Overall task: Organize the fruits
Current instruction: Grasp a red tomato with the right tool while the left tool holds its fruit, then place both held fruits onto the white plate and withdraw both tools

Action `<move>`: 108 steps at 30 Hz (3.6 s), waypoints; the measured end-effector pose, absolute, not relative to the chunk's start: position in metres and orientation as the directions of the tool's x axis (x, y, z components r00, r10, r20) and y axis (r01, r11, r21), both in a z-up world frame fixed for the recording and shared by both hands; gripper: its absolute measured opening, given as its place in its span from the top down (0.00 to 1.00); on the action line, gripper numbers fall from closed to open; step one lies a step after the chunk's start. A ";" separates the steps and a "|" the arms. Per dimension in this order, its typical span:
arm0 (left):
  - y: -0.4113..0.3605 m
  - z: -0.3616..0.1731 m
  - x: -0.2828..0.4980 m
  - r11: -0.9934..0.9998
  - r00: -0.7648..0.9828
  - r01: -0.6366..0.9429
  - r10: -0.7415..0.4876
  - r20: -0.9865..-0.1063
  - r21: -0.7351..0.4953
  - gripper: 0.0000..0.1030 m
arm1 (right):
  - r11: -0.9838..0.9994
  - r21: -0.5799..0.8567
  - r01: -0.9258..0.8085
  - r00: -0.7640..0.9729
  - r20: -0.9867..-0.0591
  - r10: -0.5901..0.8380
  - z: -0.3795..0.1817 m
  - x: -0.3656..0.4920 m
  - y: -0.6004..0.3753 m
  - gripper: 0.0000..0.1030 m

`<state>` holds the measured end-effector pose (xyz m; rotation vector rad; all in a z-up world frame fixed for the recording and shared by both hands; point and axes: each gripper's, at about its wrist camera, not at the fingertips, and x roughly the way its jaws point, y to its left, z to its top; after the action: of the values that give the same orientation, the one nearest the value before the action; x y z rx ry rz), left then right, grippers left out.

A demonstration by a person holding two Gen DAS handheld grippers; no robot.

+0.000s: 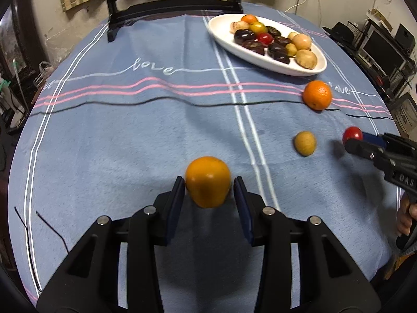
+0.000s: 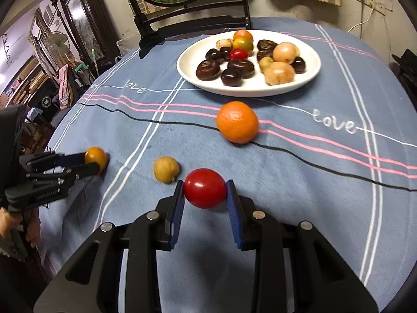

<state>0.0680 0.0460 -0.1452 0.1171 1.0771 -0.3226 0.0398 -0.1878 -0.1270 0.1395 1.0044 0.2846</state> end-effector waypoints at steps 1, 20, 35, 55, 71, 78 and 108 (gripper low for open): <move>0.043 -0.144 0.069 0.945 0.437 0.321 -0.207 -0.876 -0.063 0.62 | 0.956 0.242 -0.164 0.510 -0.809 0.292 -0.125 0.034 -0.193 0.69; 0.017 -0.152 0.092 0.928 0.372 0.343 -0.275 -0.886 -0.144 0.63 | 0.962 0.259 -0.089 0.484 -0.833 0.269 -0.142 0.012 -0.231 0.69; -0.072 -0.081 0.224 0.872 0.499 0.468 -0.396 -0.771 -0.145 0.68 | 0.959 0.242 -0.150 0.631 -0.723 0.282 -0.087 0.129 -0.238 0.69; 0.012 -0.155 0.089 0.884 0.276 0.434 -0.313 -0.909 -0.172 0.53 | 0.938 0.285 -0.197 0.566 -0.748 0.346 -0.110 0.111 -0.214 0.69; -0.036 -0.074 0.163 0.859 0.485 0.500 -0.385 -0.785 -0.113 0.63 | 0.959 0.222 -0.176 0.663 -0.694 0.282 -0.069 0.120 -0.234 0.69; -0.097 -0.067 0.244 0.838 0.499 0.533 -0.425 -0.755 -0.119 0.63 | 0.963 0.209 -0.170 0.687 -0.676 0.268 -0.065 0.164 -0.238 0.69; -0.035 -0.069 0.160 0.939 0.514 0.329 -0.265 -0.816 -0.098 0.12 | 0.960 0.278 0.025 0.585 -0.783 0.211 -0.112 0.032 -0.258 0.38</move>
<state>0.1598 -0.0349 -0.0690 0.0716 0.9673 -0.3573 0.0319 -0.2580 -0.1124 0.2718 0.9431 0.1105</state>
